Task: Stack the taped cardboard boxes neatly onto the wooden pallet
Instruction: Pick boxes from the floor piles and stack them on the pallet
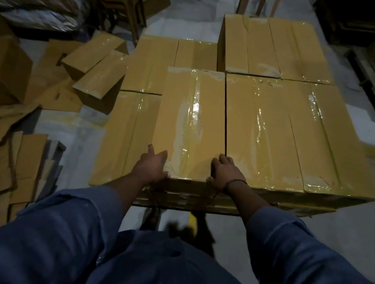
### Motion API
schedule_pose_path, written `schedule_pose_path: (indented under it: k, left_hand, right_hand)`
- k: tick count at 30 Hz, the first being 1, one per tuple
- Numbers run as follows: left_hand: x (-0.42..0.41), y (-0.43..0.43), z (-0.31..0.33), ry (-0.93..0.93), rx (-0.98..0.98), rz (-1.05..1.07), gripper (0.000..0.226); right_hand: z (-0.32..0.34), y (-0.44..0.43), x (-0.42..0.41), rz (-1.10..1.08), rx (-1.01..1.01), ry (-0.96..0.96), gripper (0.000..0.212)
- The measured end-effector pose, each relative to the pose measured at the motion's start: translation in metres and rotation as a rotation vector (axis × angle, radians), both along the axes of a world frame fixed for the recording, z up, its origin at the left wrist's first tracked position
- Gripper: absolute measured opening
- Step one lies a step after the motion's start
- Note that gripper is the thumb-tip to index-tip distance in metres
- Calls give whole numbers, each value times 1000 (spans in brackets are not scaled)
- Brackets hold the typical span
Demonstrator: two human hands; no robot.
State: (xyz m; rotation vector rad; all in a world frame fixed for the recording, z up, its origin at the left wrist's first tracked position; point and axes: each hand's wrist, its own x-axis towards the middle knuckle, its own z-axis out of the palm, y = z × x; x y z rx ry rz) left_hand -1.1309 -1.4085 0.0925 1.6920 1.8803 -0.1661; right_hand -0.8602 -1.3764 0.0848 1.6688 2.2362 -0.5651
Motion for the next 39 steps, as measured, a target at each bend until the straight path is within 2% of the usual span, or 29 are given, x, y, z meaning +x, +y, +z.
schedule_pose_path:
  k: [6, 17, 22, 33, 39]
  left_hand:
    - [-1, -5, 9, -39, 94, 20, 86]
    - [-68, 7, 30, -31, 221, -4, 77]
    - [-146, 21, 39, -13, 258, 14, 75]
    - [-401, 35, 50, 49, 216, 150, 75]
    - [-464, 47, 52, 18, 256, 226, 77]
  right_hand:
    - [6, -2, -25, 13, 5, 42, 67]
    - [36, 13, -119, 51, 100, 103, 65]
    - [41, 35, -204, 87, 165, 141, 66]
    - [42, 66, -456, 126, 199, 275, 66]
    - [39, 82, -533, 172, 179, 311, 65]
